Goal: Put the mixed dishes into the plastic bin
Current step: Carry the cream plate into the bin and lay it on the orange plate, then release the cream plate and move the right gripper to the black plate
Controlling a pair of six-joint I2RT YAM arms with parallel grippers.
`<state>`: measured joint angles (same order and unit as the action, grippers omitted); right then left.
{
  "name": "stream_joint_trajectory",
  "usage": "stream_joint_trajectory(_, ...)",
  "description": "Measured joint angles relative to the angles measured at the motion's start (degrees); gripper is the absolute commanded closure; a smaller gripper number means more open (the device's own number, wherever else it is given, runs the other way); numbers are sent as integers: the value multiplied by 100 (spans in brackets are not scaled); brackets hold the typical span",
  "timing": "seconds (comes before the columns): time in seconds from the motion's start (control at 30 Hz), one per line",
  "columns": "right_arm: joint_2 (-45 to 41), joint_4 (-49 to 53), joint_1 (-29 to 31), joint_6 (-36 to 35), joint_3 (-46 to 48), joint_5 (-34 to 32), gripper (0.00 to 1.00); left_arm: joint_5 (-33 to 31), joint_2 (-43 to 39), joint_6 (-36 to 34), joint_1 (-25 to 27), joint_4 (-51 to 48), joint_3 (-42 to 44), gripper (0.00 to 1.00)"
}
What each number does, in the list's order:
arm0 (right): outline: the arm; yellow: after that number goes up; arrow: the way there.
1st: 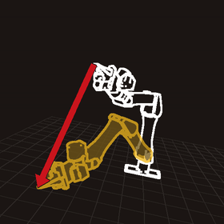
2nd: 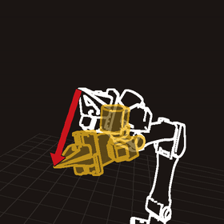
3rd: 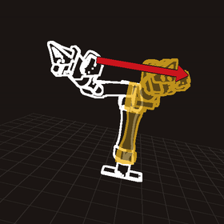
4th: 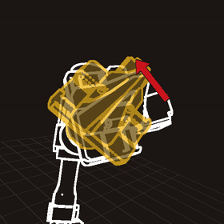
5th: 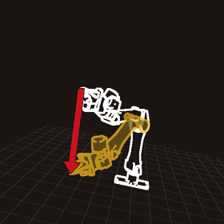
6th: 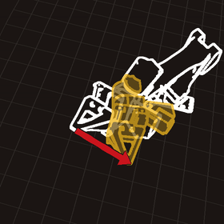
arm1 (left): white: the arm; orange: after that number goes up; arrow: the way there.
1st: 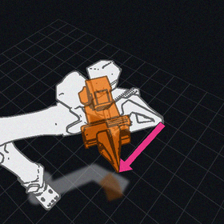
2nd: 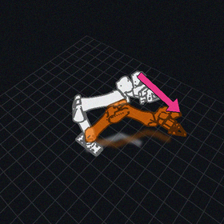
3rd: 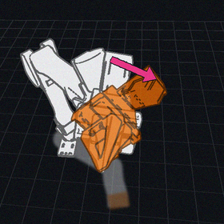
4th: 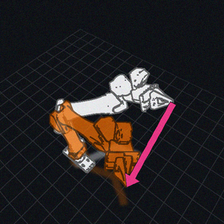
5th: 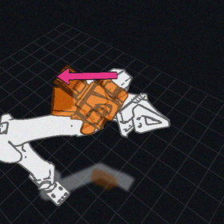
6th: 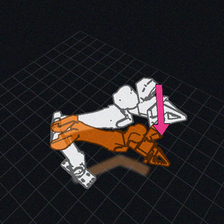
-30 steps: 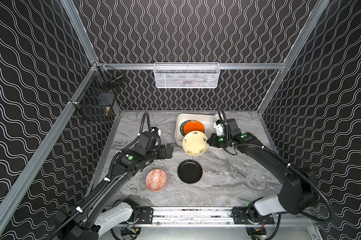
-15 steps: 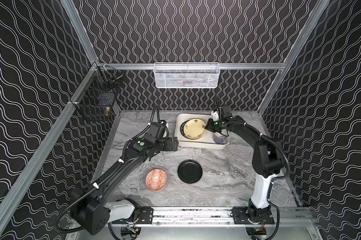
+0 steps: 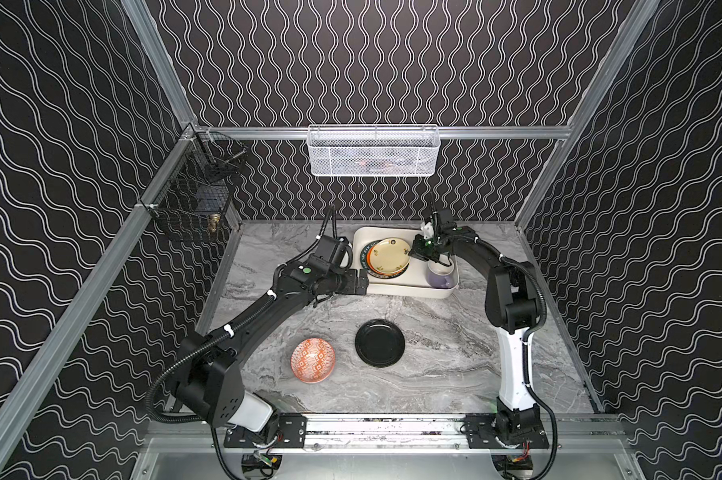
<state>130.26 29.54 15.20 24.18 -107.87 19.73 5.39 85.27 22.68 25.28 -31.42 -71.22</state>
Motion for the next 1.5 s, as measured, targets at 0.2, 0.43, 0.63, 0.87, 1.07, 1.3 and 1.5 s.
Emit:
stream_joint_trajectory(0.2,22,7,13,4,-66,52,74,96,66,-7,-42,59,28,1)
stream_joint_trajectory(0.43,168,52,94,-2,-219,70,67,140,20,-7,-57,94,76,1)
stream_joint_trajectory(0.63,219,173,192,-48,-365,72,66,140,-44,-7,-59,96,116,2)
stream_joint_trajectory(0.87,-166,339,192,-90,-221,26,65,140,-234,-4,-59,103,212,1)
stream_joint_trajectory(1.07,-1493,291,466,-136,946,-127,65,170,-831,61,-57,184,643,1)
stream_joint_trajectory(1.3,-3467,20,1659,-68,3445,-570,65,55,-1934,295,-33,122,1526,1)
stream_joint_trajectory(1.5,-4559,-291,2551,457,5307,-951,65,-129,-2793,313,-9,-341,1801,1)
